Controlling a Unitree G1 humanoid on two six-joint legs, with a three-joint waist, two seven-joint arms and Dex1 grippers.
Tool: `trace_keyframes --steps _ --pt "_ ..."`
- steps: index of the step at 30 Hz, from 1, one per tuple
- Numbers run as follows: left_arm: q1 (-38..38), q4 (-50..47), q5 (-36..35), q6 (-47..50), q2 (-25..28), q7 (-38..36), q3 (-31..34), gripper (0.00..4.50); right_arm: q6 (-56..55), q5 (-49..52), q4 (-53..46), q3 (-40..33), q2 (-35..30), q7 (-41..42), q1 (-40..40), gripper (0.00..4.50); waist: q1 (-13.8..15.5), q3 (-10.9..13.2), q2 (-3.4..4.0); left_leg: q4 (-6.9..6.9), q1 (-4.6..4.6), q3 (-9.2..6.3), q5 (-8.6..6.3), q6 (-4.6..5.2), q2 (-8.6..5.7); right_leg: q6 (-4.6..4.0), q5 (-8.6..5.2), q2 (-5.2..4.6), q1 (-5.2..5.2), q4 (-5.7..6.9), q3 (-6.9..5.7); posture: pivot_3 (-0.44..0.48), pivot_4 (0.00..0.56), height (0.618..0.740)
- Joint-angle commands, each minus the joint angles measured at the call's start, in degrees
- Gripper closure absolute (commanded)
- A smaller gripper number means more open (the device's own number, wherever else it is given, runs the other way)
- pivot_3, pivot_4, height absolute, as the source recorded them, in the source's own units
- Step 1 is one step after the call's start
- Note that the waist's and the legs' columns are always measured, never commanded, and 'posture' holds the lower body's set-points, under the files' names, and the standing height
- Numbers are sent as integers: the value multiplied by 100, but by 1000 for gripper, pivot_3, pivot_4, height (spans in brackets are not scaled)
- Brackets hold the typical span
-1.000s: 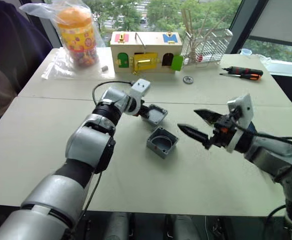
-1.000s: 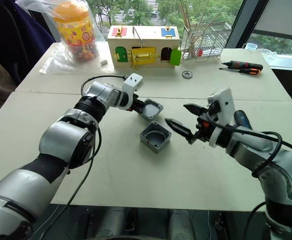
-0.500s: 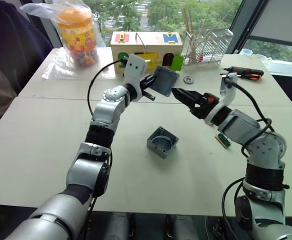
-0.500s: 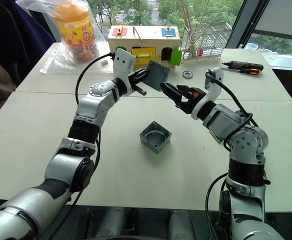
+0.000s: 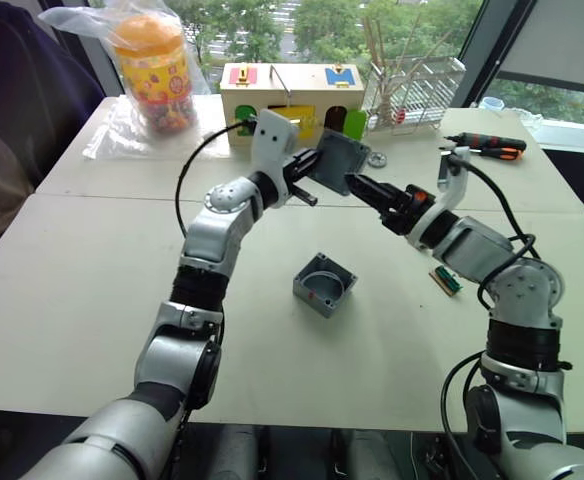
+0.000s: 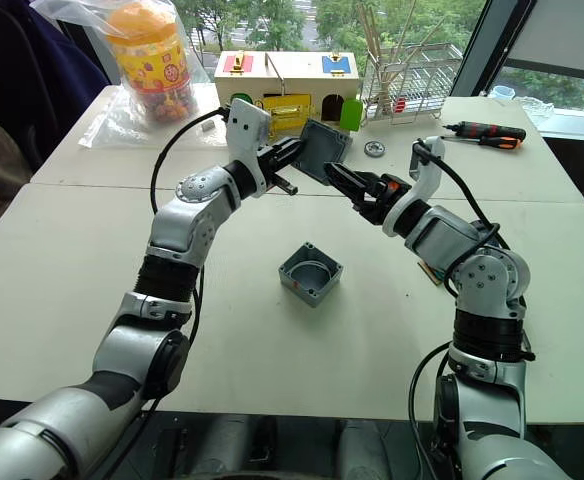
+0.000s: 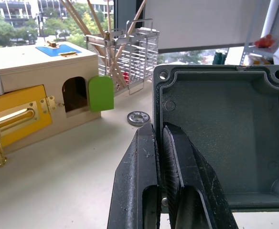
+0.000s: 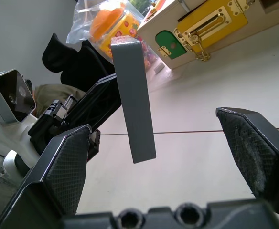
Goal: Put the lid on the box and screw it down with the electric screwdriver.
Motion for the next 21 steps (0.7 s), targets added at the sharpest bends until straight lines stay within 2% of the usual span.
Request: trace_keyframes --steps 1,3,5,9,11,12,16,18,21 --pt "-72 -302 -108 -31 -14 -40 -49 4477 -151 25 -117 -151 21 46 -157 215 1 0 0 0 0 0 0 0 0 0 0 0 0 0 0 0 150 706" --pt "-60 -338 -153 -4 -9 -59 -53 4500 -180 2 -127 -134 32 59 -134 706 -1 0 0 0 0 0 0 0 0 0 0 0 0 0 0 0 150 706" --pt "-48 -370 -186 19 -6 -63 -54 4500 -211 -12 -151 -115 44 85 -108 1387 -1 0 0 0 0 0 0 0 0 0 0 0 0 0 0 0 150 706" --pt "-33 -420 -241 51 -9 -125 -62 4500 -257 -18 -168 -108 81 97 -99 3143 -2 0 0 0 0 0 0 0 0 0 0 0 0 0 0 0 150 706" --pt "-25 -438 -264 64 -14 -149 -59 4500 -259 -26 -171 -110 92 107 -99 4198 -3 0 0 0 0 0 0 0 0 0 0 1 0 0 0 0 150 706" --pt "-18 -455 -278 75 -17 -161 -59 4500 -257 -26 -175 -114 96 111 -98 4428 1 0 0 0 0 -1 0 0 0 0 0 1 0 0 0 0 150 706" --pt "32 -643 -646 339 -33 -358 94 4500 -267 -11 -168 -143 126 101 -110 4425 -2 0 0 0 0 -1 0 0 1 0 0 0 0 0 0 0 150 706" --pt "23 -719 -885 522 31 -478 242 3800 -282 8 -187 -139 135 127 -112 4425 -2 0 0 0 0 -1 0 0 2 0 0 1 0 0 0 0 150 706" --pt "-34 -807 -1207 782 145 -565 460 2495 -278 29 -248 -127 151 166 -102 4425 0 0 1 0 0 -1 0 0 8 0 0 0 0 0 0 0 150 706"
